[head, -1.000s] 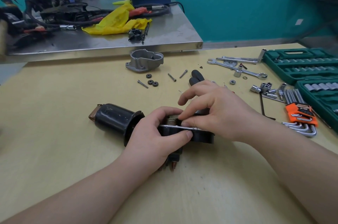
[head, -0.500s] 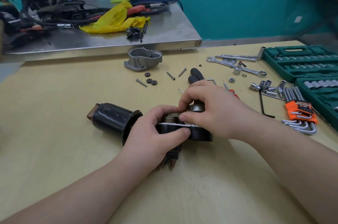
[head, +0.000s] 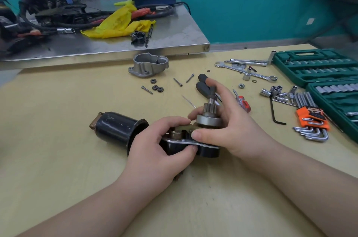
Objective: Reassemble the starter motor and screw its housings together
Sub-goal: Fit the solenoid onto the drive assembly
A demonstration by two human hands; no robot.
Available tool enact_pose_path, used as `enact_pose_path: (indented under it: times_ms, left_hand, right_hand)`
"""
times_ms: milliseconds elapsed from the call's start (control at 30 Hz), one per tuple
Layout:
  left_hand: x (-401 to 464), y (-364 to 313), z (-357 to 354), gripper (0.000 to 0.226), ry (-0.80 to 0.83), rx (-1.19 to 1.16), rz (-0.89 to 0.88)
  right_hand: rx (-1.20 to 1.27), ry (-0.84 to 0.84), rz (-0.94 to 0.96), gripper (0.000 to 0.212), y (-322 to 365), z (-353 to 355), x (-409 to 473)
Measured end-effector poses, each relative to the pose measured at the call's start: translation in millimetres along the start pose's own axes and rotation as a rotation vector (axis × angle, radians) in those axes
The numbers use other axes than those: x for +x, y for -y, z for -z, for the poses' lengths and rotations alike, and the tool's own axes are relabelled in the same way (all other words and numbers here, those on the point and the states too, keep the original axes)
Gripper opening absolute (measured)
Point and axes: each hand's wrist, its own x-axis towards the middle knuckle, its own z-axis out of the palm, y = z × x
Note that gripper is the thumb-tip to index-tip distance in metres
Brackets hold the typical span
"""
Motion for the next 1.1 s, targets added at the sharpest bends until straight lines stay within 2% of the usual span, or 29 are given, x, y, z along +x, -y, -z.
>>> enact_pose_path:
  times_ms: [233,467,600,667,733,800,867,933,1000,1100]
  left_hand:
    - [2,-2,0,0.043,-0.022,0.148,-0.235]
    - [5,0,3,0.045,0.045,0.098,-0.197]
    - [4,-9,15,0.053,0.105,0.247,-0.241]
    - [12,-16,32,0.045,0.073,0.324,-0.39]
    - [29,-19,63,0.023,-0.045,0.389,-0.503]
    - [53,-15,103,0.015,-0.205,0.458,-0.382]
    - [73,-3,144,0.02,-0.281,0.546,-0.121]
    - [85,21,175,0.025,-0.158,0.693,0.106]
    - [84,40,188,0.042,0.006,0.757,0.234]
    - [78,48,186,0.032,0.148,0.801,0.312]
  right_hand:
    - [-0.041,-0.086,-0.037,0.099,-6,-5,-3]
    - [0.03,-0.131,-0.027,0.071,-11,-9,-2]
    - [0.042,-0.151,-0.021,0.065,-14,-10,-1]
    - [0.044,-0.149,-0.02,0.064,-16,-9,-1]
    - [0.04,-0.143,-0.021,0.063,-17,-8,-2]
    - [0.039,-0.143,-0.022,0.062,-16,-8,-1]
    - [0.033,-0.145,-0.027,0.063,-16,-8,-1]
    - [0.02,-0.146,-0.034,0.064,-17,-8,0]
    - [0.021,-0.147,-0.037,0.065,-18,-8,0]
    - [0.012,-0.149,-0.048,0.065,-19,-9,2]
